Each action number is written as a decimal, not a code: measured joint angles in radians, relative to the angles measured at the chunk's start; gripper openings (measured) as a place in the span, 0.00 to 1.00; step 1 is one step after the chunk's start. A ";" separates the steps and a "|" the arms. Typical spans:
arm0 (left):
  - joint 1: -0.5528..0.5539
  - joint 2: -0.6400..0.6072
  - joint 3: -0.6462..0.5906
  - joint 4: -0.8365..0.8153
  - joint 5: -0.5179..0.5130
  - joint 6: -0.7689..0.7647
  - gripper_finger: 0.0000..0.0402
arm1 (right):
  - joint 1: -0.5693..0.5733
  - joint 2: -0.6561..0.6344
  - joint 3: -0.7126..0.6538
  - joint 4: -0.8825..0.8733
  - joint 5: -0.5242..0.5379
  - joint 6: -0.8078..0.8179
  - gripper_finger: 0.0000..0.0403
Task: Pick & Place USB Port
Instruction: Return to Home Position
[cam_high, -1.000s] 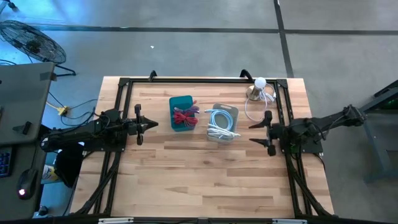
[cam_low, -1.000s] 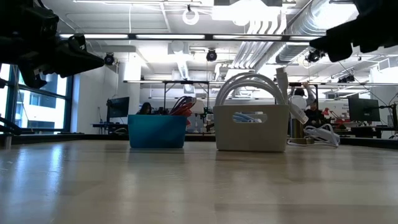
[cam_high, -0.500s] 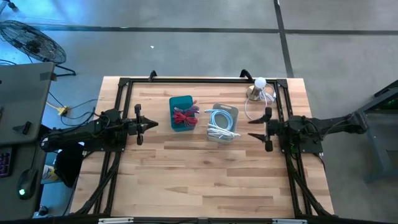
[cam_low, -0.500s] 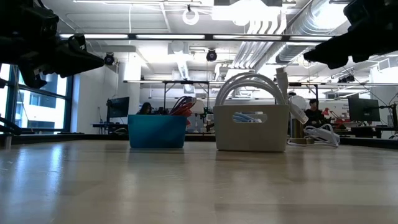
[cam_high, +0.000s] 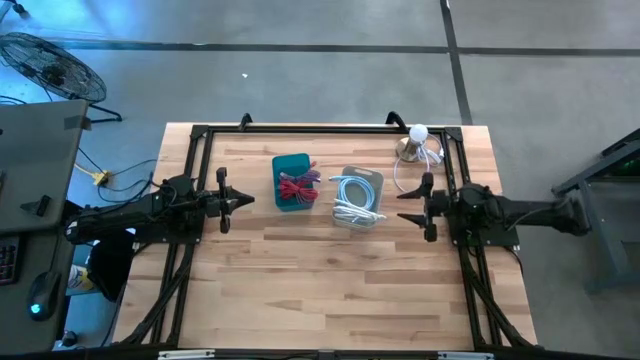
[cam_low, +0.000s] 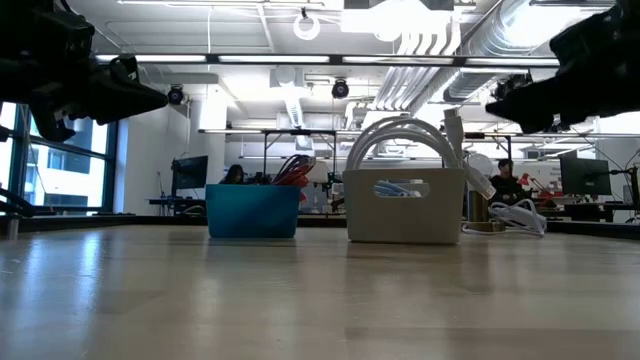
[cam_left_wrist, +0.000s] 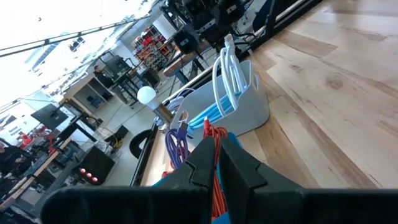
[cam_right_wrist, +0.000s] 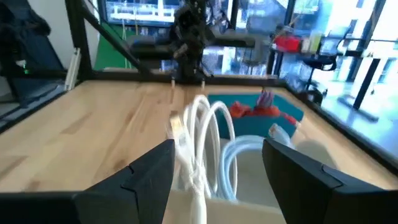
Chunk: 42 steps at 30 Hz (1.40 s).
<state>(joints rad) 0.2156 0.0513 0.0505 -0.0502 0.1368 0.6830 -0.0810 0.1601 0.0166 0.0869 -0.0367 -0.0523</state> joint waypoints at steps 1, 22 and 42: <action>0.000 0.000 0.000 0.000 0.000 0.000 0.05 | -0.012 -0.007 -0.007 0.005 -0.015 0.005 0.59; 0.000 0.000 0.001 -0.002 0.002 0.000 0.05 | -0.039 -0.009 -0.007 -0.045 -0.030 -0.027 0.42; 0.000 0.000 0.001 -0.002 -0.001 0.000 0.05 | -0.039 -0.009 -0.007 -0.015 -0.023 -0.033 0.00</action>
<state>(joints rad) 0.2155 0.0509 0.0513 -0.0525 0.1356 0.6830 -0.1200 0.1509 0.0093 0.0715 -0.0594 -0.0848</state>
